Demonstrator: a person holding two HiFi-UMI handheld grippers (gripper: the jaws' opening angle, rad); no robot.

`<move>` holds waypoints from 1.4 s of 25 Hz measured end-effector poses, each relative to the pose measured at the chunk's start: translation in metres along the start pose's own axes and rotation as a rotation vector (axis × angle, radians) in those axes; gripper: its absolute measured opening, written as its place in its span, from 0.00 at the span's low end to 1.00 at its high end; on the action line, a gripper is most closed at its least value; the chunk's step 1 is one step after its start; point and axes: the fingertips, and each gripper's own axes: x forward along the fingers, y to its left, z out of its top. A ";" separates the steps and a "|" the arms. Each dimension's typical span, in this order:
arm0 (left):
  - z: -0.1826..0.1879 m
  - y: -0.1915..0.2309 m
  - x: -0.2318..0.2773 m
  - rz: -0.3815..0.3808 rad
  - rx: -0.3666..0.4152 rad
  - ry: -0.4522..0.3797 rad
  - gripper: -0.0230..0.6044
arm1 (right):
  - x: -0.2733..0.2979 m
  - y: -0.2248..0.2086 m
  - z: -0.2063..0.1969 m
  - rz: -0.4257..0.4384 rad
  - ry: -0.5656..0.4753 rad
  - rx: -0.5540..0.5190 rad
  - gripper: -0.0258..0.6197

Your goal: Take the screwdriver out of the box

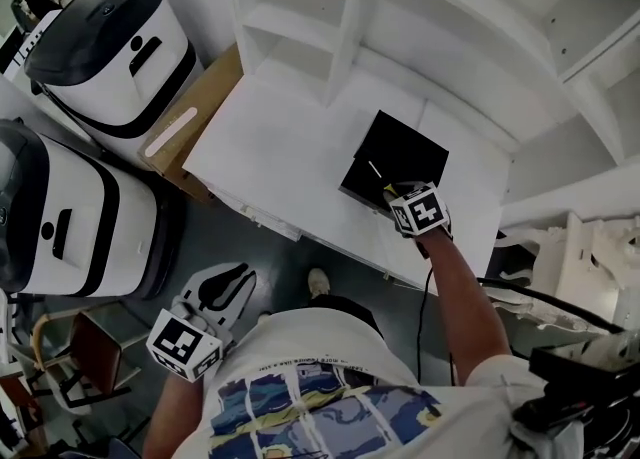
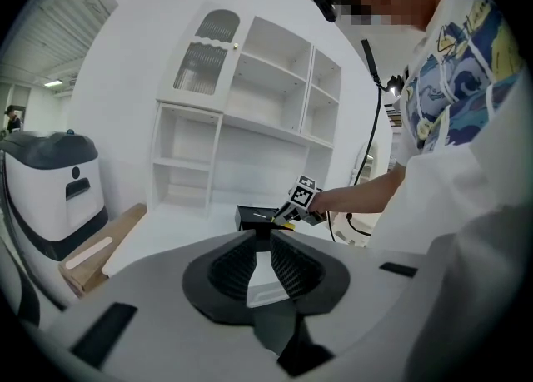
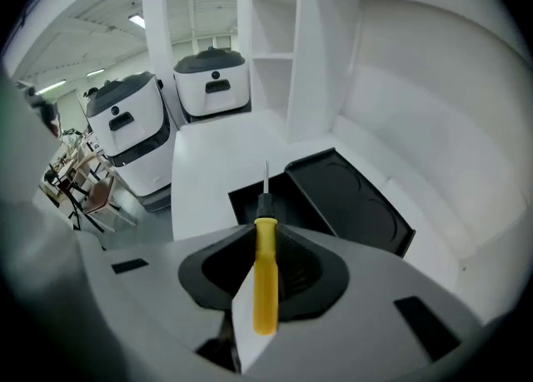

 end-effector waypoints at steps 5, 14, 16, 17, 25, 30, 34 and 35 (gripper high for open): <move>-0.007 -0.003 -0.020 -0.025 0.012 -0.009 0.13 | -0.029 0.032 0.010 -0.019 -0.080 0.002 0.18; -0.025 -0.013 -0.057 -0.076 0.025 -0.021 0.13 | -0.073 0.088 0.002 -0.046 -0.130 -0.002 0.18; -0.031 -0.016 -0.066 -0.083 0.026 -0.021 0.13 | -0.081 0.102 0.000 -0.049 -0.140 -0.005 0.18; -0.034 -0.017 -0.071 -0.086 0.027 -0.020 0.13 | -0.085 0.110 -0.002 -0.049 -0.145 -0.005 0.18; -0.063 -0.022 -0.108 -0.108 0.027 0.001 0.13 | -0.111 0.172 -0.013 -0.047 -0.187 -0.002 0.18; -0.076 -0.023 -0.124 -0.128 0.029 0.004 0.13 | -0.123 0.206 -0.017 -0.046 -0.213 0.004 0.18; -0.082 -0.025 -0.134 -0.144 0.032 0.001 0.13 | -0.131 0.230 -0.021 -0.041 -0.230 0.004 0.18; -0.084 -0.026 -0.136 -0.147 0.032 0.000 0.13 | -0.133 0.236 -0.022 -0.039 -0.234 0.003 0.18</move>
